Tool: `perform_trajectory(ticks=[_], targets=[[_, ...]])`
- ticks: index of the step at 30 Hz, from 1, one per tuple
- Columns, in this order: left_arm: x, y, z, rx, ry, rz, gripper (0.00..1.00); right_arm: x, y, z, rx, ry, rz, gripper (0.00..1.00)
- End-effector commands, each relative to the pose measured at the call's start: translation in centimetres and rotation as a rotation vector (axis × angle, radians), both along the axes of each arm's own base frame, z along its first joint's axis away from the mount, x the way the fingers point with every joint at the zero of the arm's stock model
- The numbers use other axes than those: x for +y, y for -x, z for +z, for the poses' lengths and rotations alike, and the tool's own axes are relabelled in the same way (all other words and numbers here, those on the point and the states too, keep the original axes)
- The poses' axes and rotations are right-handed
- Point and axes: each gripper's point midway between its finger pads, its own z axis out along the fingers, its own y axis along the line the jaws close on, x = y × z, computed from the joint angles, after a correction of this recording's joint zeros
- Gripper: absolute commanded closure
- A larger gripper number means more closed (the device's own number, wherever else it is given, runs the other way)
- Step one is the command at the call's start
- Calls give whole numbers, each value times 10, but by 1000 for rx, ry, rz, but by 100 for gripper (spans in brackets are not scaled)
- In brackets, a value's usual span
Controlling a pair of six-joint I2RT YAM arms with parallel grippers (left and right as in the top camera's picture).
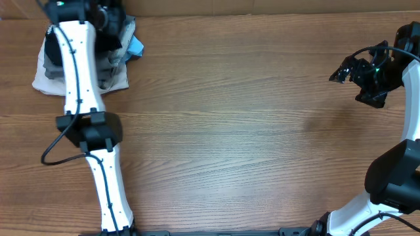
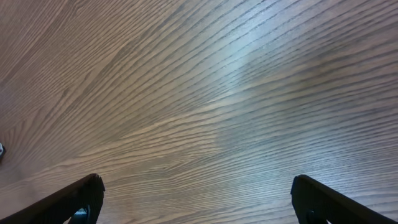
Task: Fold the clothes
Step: 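Carry the black bundle with the left gripper onto the clothes pile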
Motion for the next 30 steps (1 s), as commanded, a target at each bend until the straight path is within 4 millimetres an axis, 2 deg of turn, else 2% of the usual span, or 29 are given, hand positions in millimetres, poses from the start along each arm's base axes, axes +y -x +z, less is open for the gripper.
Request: perform_trajectory(ticks=[1, 4, 7, 11, 15, 18, 19, 20, 21, 23, 27, 30], targets=[[-25, -6, -35, 58, 53, -28, 0, -2, -1, 4, -14, 8, 3, 0], [-25, -9, -37, 53, 53, -28, 0, -1, -1, 4, -15, 9, 9, 0], [-25, -13, -19, 1, 53, -28, 0, -2, -1, 4, -16, 10, 9, 0], [-29, -10, 35, -113, 62, -44, 0, -1, -2, 3, -19, 11, 11, 0], [-34, 3, 109, -265, 65, -63, 0, -1, -2, 3, -19, 11, 12, 0], [-30, 15, 146, -335, 45, -52, 0, -1, -2, 3, -18, 11, 12, 0], [-26, 18, 151, -345, 29, -38, 0, -1, -2, 3, -17, 10, 12, 0], [-19, 18, 154, -352, 2, -11, 0, 0, -1, 3, -15, 10, 12, 0], [-3, 17, 154, -354, -41, 39, 0, 0, -1, 3, -14, 10, 12, 0], [13, 11, 144, -343, -64, 85, 0, 0, -1, 3, -12, 9, 12, 0], [48, -7, 110, -313, -17, 177, 0, 0, 0, 3, -10, 8, 13, 0], [74, -18, 74, -271, 21, 229, 0, 1, 1, 3, -6, 6, 13, 0]])
